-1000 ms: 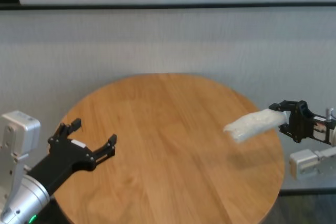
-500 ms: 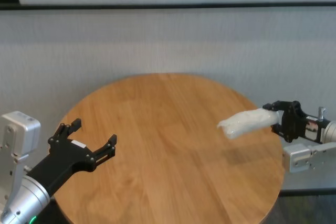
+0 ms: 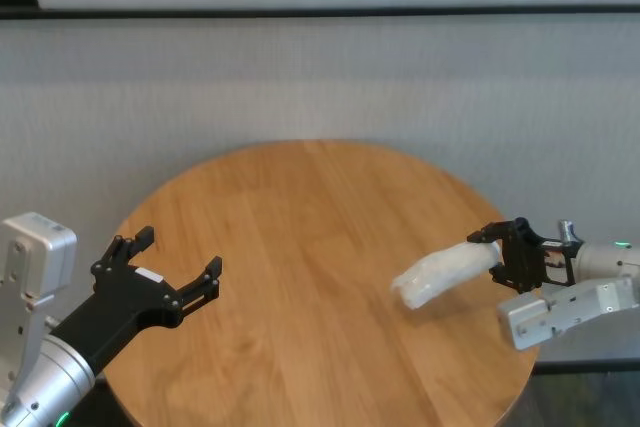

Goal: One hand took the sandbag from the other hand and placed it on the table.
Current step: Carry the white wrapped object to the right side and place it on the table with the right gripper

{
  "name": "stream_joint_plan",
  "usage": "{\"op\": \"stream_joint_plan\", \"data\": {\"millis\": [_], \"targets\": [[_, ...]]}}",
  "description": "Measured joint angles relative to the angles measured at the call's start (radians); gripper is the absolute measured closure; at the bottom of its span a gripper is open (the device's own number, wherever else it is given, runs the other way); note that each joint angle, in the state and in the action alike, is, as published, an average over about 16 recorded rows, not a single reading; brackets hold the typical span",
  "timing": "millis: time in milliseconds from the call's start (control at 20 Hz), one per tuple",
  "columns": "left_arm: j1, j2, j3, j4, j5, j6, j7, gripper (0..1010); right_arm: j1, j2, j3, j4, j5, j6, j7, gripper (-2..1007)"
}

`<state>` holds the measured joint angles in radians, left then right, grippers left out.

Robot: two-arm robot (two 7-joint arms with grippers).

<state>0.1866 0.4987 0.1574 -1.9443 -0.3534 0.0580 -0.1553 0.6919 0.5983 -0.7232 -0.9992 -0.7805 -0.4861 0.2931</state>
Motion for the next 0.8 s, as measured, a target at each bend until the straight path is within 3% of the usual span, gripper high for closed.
{"op": "stream_joint_plan", "data": {"millis": [250,550,800], "targets": [[0.0,0.0,0.0,0.0,0.0,0.0,0.0,8,0.015,-0.006,-0.031,-0.011,-0.016,0.043,0.044,626],[0.0,0.0,0.0,0.0,0.0,0.0,0.0,8,0.02,-0.006,-0.047,-0.016,-0.021,0.075,0.053,626],[0.0,0.0,0.0,0.0,0.0,0.0,0.0,8,0.024,-0.003,-0.056,-0.013,-0.012,0.078,0.054,626]]}}
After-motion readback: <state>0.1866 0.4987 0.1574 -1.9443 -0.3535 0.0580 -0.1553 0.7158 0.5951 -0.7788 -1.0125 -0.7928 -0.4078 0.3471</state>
